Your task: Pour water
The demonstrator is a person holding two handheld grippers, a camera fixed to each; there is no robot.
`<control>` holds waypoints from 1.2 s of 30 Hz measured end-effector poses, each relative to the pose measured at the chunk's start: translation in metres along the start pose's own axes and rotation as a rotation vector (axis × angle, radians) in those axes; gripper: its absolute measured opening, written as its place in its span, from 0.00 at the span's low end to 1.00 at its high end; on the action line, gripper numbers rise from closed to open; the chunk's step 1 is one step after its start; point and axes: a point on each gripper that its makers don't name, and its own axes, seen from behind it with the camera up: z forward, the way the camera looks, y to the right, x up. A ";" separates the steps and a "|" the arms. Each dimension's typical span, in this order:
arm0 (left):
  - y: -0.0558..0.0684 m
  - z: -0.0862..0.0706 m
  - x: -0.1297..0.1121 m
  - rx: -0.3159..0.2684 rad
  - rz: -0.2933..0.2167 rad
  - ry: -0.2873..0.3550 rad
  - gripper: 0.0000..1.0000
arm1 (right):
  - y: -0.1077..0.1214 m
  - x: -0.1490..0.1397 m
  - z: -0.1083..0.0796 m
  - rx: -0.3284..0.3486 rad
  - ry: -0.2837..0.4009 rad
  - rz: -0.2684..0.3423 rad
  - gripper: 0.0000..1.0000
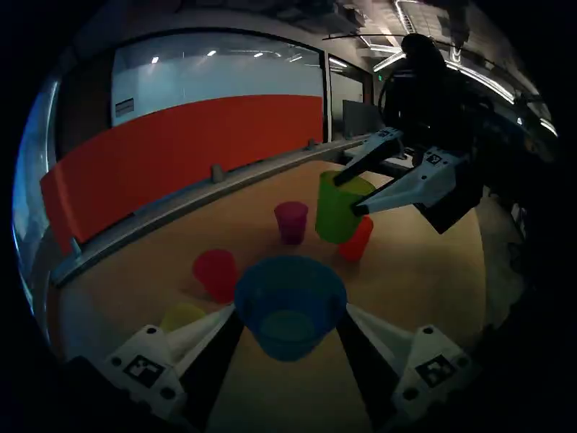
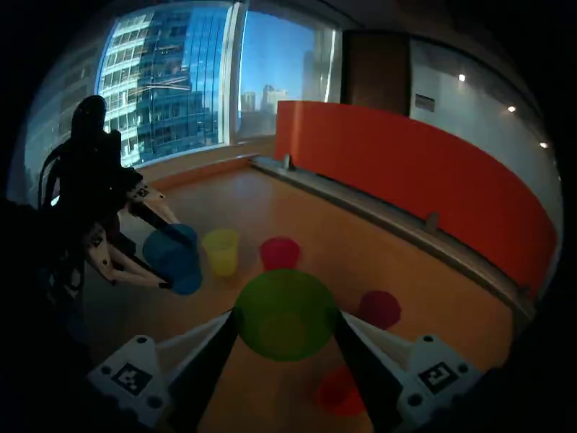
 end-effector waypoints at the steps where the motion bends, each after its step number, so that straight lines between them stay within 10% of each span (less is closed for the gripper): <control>1: 0.001 -0.002 0.003 0.002 0.002 0.007 0.84 | -0.002 0.004 -0.004 -0.001 0.016 0.002 0.93; 36: 0.024 -0.043 0.070 0.022 0.001 0.204 0.84 | -0.027 0.097 -0.065 -0.058 0.466 -0.027 0.93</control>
